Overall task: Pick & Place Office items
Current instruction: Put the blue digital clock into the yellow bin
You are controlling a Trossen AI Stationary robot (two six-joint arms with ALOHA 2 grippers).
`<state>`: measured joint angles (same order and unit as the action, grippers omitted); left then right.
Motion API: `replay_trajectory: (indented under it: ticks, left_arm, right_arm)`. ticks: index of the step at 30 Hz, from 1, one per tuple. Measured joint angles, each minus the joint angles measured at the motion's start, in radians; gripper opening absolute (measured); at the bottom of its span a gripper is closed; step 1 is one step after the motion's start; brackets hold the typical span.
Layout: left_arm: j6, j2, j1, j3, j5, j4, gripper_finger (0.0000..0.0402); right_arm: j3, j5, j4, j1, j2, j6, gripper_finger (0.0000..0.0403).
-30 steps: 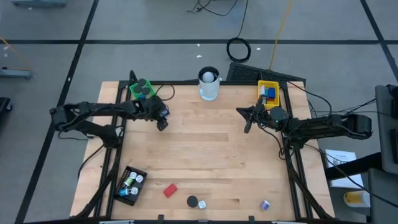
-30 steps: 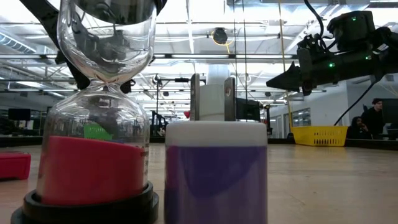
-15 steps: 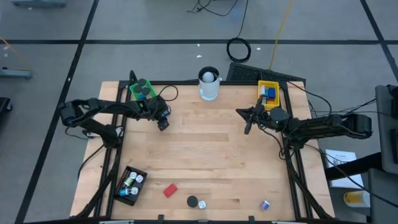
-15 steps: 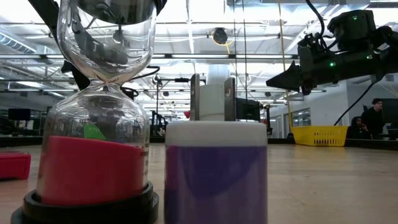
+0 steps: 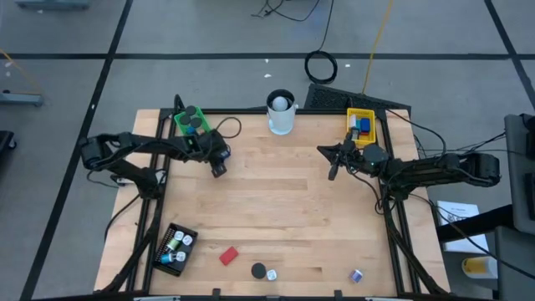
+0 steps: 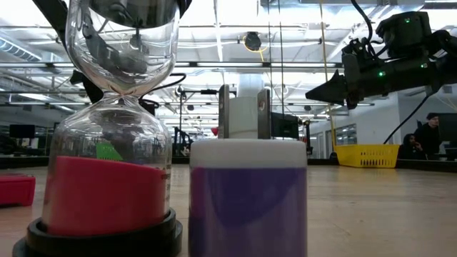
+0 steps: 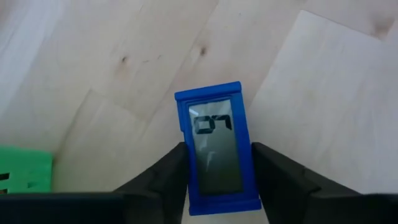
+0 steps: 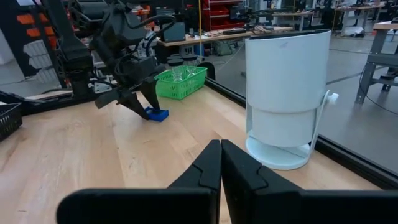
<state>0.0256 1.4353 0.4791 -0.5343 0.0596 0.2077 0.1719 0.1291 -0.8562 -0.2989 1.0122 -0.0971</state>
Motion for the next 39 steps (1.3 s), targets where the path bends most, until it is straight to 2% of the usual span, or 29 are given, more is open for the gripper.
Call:
replay_trajectory:
  ticks: [4, 13, 19, 24, 29, 32, 39]
  left_arm:
    - [0.023, 0.001, -0.021, 0.0, 0.009, 0.002, 0.0148]
    - [0.019, 0.006, -0.111, -0.047, 0.007, 0.007, 0.0164]
    - [-0.017, 0.022, -0.243, -0.139, -0.001, -0.157, 0.0151]
    - [-0.12, 0.134, -0.302, -0.207, -0.048, -0.356, 0.0155]
    - [-0.165, 0.328, -0.336, -0.347, -0.06, -0.393, 0.0155]
    - [-0.091, 0.43, -0.358, -0.456, -0.057, -0.4, 0.0156]
    - [0.266, 0.611, -0.391, -0.673, -0.064, -0.322, 0.0156]
  right_arm:
    - [0.0, 0.0, 0.0, 0.0, 0.0, -0.003, 0.0001]
    - [0.0, 0.0, 0.0, 0.0, 0.0, -0.003, 0.0001]
    - [0.0, 0.0, 0.0, 0.0, 0.0, -0.003, 0.0001]
    - [0.0, 0.0, 0.0, 0.0, 0.0, -0.003, 0.0001]
    - [0.0, 0.0, 0.0, 0.0, 0.0, -0.003, 0.0001]
    - [0.0, 0.0, 0.0, 0.0, 0.0, -0.003, 0.0001]
    - [0.0, 0.0, 0.001, 0.0, 0.0, -0.003, 0.0001]
